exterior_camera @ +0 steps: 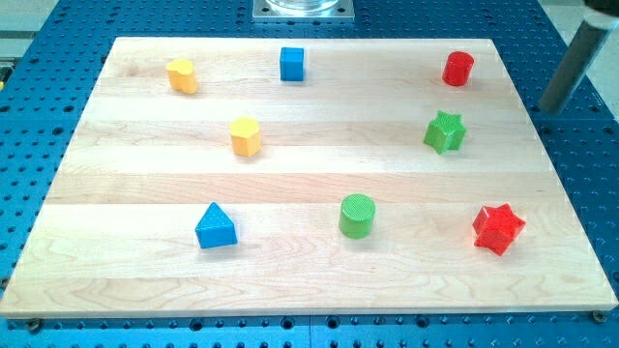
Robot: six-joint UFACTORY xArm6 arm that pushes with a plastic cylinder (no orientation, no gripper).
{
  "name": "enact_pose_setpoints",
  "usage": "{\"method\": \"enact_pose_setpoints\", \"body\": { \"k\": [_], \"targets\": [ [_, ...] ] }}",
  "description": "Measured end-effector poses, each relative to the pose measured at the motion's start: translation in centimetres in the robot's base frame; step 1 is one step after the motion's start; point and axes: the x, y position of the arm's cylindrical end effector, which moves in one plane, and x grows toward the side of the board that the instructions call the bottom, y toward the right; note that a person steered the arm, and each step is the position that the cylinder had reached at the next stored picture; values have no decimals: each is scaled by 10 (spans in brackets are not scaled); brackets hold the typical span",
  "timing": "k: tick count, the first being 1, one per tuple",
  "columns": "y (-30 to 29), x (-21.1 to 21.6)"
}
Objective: Place your arm at the bottom center of the board
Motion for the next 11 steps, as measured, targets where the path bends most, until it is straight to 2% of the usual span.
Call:
{"method": "enact_pose_setpoints", "body": {
  "k": [1,2,3,4,7,9,11],
  "targets": [
    [-6,70],
    [21,141],
    [-10,213],
    [-24,234],
    [-25,234],
    [-38,248],
    [-102,249]
  ]
}}
